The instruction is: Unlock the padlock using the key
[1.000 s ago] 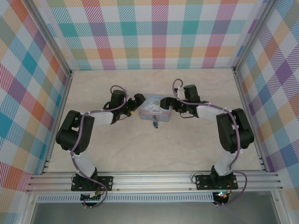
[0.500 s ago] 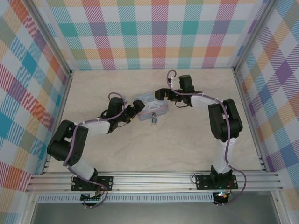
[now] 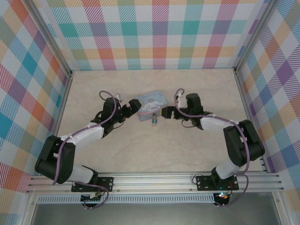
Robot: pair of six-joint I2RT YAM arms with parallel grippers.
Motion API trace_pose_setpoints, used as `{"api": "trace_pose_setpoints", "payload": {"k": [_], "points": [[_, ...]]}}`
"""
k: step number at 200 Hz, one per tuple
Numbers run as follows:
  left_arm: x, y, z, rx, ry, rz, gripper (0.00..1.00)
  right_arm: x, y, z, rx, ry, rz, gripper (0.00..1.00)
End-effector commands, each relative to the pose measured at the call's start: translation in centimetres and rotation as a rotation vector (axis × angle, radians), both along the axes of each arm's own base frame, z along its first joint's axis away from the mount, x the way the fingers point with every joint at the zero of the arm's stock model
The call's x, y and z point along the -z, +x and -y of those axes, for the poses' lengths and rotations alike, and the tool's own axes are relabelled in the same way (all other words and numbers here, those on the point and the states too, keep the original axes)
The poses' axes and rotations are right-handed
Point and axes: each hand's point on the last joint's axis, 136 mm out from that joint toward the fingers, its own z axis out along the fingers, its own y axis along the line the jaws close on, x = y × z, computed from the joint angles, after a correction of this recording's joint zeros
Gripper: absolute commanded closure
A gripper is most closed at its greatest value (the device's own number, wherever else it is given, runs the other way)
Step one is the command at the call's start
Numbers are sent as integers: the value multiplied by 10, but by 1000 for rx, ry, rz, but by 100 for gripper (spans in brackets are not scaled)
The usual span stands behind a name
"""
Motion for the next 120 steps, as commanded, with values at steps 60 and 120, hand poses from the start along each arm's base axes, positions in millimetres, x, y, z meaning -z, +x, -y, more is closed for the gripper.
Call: {"api": "trace_pose_setpoints", "payload": {"k": [60,120], "points": [[-15,53,-5,-4,66,40,0,48,4,-22,99,-7,-54,38],[0,91,-7,-7,121,37,0,59,9,-32,83,-5,-86,47]]}}
